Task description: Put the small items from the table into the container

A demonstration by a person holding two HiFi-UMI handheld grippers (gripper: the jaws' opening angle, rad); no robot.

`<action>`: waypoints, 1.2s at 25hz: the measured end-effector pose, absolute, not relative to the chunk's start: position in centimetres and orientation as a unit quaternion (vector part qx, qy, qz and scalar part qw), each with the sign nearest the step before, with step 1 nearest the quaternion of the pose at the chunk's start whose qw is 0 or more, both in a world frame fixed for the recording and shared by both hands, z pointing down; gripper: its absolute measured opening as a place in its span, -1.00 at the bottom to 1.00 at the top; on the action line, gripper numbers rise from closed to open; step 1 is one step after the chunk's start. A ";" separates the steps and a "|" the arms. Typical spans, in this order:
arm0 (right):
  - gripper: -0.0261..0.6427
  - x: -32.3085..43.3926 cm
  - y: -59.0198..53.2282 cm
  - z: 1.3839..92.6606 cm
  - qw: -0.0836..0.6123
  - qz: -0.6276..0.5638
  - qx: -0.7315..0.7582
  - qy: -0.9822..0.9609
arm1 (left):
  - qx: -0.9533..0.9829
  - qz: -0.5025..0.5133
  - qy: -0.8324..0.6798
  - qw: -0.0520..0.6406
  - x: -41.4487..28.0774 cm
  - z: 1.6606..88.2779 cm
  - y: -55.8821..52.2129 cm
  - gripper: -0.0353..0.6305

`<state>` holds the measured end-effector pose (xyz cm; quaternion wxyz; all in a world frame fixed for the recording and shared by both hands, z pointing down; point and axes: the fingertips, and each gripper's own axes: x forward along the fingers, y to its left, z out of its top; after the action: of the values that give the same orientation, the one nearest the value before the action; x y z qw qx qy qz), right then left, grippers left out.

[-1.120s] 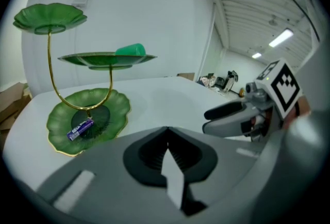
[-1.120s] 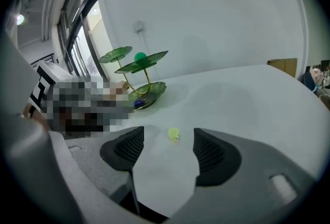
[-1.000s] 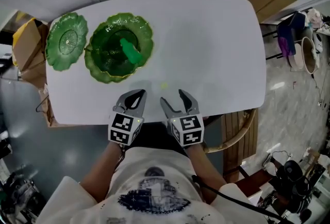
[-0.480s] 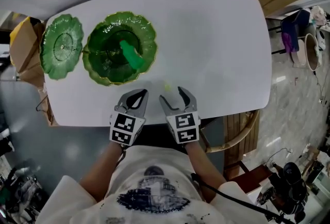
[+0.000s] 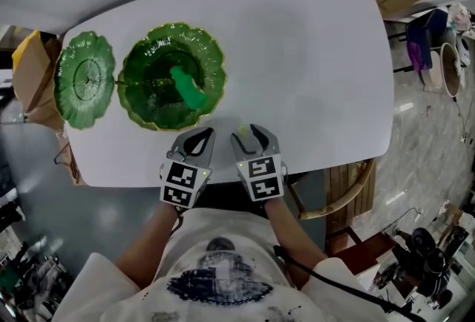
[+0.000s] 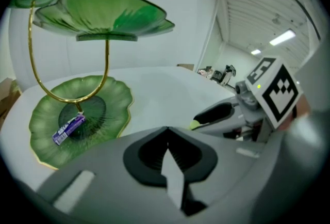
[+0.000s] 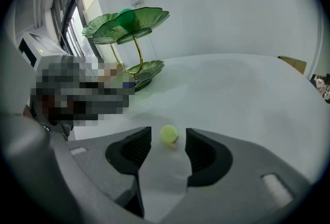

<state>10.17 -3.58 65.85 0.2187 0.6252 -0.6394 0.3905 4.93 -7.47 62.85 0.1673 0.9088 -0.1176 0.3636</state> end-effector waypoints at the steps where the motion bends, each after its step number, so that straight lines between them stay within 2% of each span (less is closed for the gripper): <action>1: -0.30 10.2 -3.6 66.0 0.221 0.392 0.624 -0.639 | 0.908 0.365 -0.118 0.168 4.9 62.9 -7.6 -0.93; 11: -0.41 10.1 -4.1 66.8 0.232 0.399 0.619 -0.635 | 0.905 0.369 -0.120 0.173 4.7 63.4 -8.3 -0.93; 14: -0.55 10.0 -4.0 66.8 0.238 0.400 0.616 -0.636 | 0.905 0.369 -0.120 0.176 4.7 63.3 -8.3 -0.93; 30: -0.58 9.7 -2.4 63.9 0.237 0.370 0.620 -0.650 | 0.911 0.350 -0.139 0.169 3.5 61.4 -6.8 -0.93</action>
<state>9.66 -2.40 63.94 0.2370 0.6200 -0.6499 0.3702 3.52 -6.78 61.44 0.1687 0.9111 -0.1386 0.3497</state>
